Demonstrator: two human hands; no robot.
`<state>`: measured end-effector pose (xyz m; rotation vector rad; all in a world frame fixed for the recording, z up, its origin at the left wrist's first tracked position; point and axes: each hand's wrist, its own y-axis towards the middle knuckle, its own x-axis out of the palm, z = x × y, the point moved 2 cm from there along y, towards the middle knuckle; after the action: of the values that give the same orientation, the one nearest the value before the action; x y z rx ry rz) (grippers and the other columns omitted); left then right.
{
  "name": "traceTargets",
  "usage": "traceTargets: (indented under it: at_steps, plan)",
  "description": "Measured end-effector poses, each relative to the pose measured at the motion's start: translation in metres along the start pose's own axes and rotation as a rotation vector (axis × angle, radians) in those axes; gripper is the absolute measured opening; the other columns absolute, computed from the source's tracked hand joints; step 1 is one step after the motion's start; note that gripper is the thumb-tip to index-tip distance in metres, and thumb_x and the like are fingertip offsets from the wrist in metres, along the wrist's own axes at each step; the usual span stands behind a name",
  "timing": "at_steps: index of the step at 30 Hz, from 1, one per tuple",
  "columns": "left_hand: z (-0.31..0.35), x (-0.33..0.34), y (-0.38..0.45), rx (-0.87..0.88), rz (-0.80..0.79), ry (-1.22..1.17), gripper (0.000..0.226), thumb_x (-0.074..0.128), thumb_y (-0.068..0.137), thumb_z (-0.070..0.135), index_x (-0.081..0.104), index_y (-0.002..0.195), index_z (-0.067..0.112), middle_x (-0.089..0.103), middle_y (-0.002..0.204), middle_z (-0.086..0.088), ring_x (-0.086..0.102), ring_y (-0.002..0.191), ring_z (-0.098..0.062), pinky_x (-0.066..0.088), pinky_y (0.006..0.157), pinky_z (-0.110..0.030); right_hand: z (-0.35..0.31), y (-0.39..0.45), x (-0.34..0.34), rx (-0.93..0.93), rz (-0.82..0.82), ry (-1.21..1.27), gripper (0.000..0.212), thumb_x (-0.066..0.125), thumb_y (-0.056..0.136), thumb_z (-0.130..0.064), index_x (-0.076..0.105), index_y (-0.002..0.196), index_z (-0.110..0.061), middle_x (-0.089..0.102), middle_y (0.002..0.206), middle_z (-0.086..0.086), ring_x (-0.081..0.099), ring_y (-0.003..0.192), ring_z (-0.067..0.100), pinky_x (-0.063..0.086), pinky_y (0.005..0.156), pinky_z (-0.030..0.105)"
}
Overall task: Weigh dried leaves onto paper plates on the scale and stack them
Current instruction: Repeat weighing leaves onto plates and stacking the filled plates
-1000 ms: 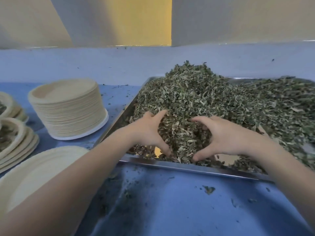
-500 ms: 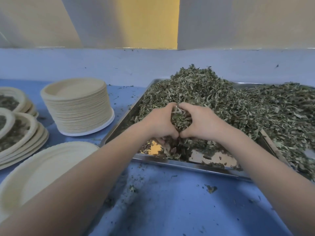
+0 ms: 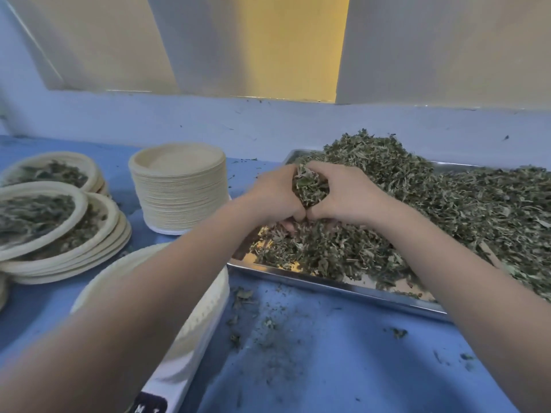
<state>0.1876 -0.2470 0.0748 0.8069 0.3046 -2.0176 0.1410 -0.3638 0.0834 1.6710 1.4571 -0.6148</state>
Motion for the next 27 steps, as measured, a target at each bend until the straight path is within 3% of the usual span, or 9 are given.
traceTargets:
  at_steps: [4,7,10,12,15,17,19,22,27]
  plan:
    - [-0.007,-0.047,-0.029,-0.024,0.062,0.032,0.043,0.063,0.07,-0.011,0.054,0.108,0.007,0.064,0.087,-0.009,0.062,0.052,-0.021,0.058,0.058,-0.033,-0.047,0.006,0.01,-0.095,-0.02,0.094,0.072,0.074,0.07,-0.005,0.048,0.134,-0.023,0.052,0.098,-0.008,0.062,0.055,0.0,0.051,0.044,0.019]
    - [-0.02,-0.082,-0.064,-0.074,0.087,0.078,0.036,0.064,0.069,-0.011,0.057,0.101,0.005,0.067,0.083,-0.015,0.065,0.056,-0.024,0.058,0.059,-0.033,-0.086,0.007,0.031,-0.186,-0.049,0.069,0.069,0.077,0.068,-0.011,0.051,0.131,-0.022,0.058,0.103,-0.004,0.058,0.066,0.004,0.054,0.059,0.018]
    - [-0.04,-0.107,-0.103,-0.151,0.092,0.068,0.034,0.066,0.071,-0.013,0.056,0.098,0.005,0.065,0.076,-0.014,0.062,0.045,-0.016,0.056,0.05,-0.025,-0.12,0.004,0.062,-0.242,-0.163,0.167,0.049,0.075,0.069,-0.009,0.055,0.109,-0.028,0.057,0.085,-0.01,0.059,0.052,0.0,0.043,0.04,0.011]
    - [-0.055,-0.114,-0.125,-0.211,0.064,0.073,0.035,0.068,0.071,-0.011,0.057,0.098,0.008,0.066,0.077,-0.013,0.063,0.053,-0.02,0.058,0.057,-0.028,-0.131,0.0,0.084,-0.24,-0.263,0.259,0.045,0.073,0.07,-0.003,0.054,0.101,-0.029,0.06,0.081,-0.007,0.059,0.045,-0.003,0.043,0.038,0.014]
    - [-0.074,-0.117,-0.149,-0.276,-0.029,0.06,0.058,0.075,0.07,-0.002,0.054,0.119,0.018,0.067,0.097,-0.01,0.069,0.071,-0.022,0.06,0.065,-0.032,-0.132,-0.005,0.106,-0.255,-0.373,0.15,0.057,0.079,0.067,-0.015,0.054,0.115,-0.034,0.062,0.093,-0.008,0.06,0.056,-0.005,0.048,0.045,0.016]
    - [-0.083,-0.124,-0.158,-0.307,-0.062,0.092,0.087,0.081,0.067,0.011,0.038,0.138,0.037,0.055,0.118,0.001,0.071,0.072,-0.014,0.059,0.065,-0.026,-0.128,-0.006,0.109,-0.225,-0.491,0.026,0.073,0.084,0.063,-0.037,0.049,0.127,-0.041,0.056,0.111,-0.013,0.062,0.078,-0.003,0.053,0.056,0.016]
    - [-0.087,-0.134,-0.164,-0.3,-0.084,0.082,0.097,0.083,0.066,0.02,0.029,0.141,0.049,0.042,0.127,0.009,0.071,0.074,-0.01,0.058,0.064,-0.025,-0.124,-0.008,0.104,-0.168,-0.565,0.038,0.074,0.081,0.059,-0.054,0.049,0.125,-0.05,0.052,0.12,-0.015,0.063,0.083,-0.001,0.054,0.058,0.017]
    - [-0.093,-0.144,-0.166,-0.26,-0.034,0.046,0.079,0.08,0.068,0.026,0.042,0.134,0.049,0.048,0.125,0.013,0.071,0.079,-0.012,0.057,0.06,-0.024,-0.124,-0.008,0.096,-0.125,-0.536,0.101,0.068,0.072,0.053,-0.068,0.051,0.116,-0.057,0.053,0.122,-0.017,0.066,0.085,0.003,0.058,0.065,0.023]
    - [-0.11,-0.135,-0.157,-0.169,0.235,-0.008,0.036,0.065,0.079,0.013,0.065,0.105,0.038,0.068,0.091,0.011,0.065,0.058,-0.007,0.046,0.047,-0.019,-0.129,-0.007,0.102,-0.139,-0.463,0.194,0.054,0.066,0.055,-0.07,0.058,0.107,-0.055,0.06,0.113,-0.015,0.069,0.07,0.007,0.06,0.064,0.031]
